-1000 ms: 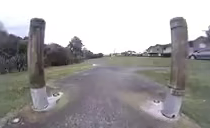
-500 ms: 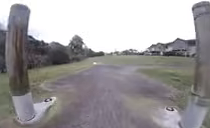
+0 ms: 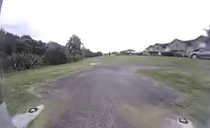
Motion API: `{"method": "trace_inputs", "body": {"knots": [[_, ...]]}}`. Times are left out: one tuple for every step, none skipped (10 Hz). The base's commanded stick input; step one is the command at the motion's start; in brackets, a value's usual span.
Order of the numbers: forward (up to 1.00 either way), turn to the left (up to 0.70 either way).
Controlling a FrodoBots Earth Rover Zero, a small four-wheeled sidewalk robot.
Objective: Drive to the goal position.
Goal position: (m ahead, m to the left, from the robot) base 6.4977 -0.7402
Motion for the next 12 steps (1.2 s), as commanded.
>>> {"method": "trace_inputs", "body": {"knots": [[0.7,0.06],[0.7,0.05],[0.7,0.05],[0.7,0.06],[0.7,0.05],[0.7,0.06],[0.7,0.06],[0.7,0.05],[0.7,0.05],[0.7,0.06],[0.7,0.06],[0.7,0.06]]}}
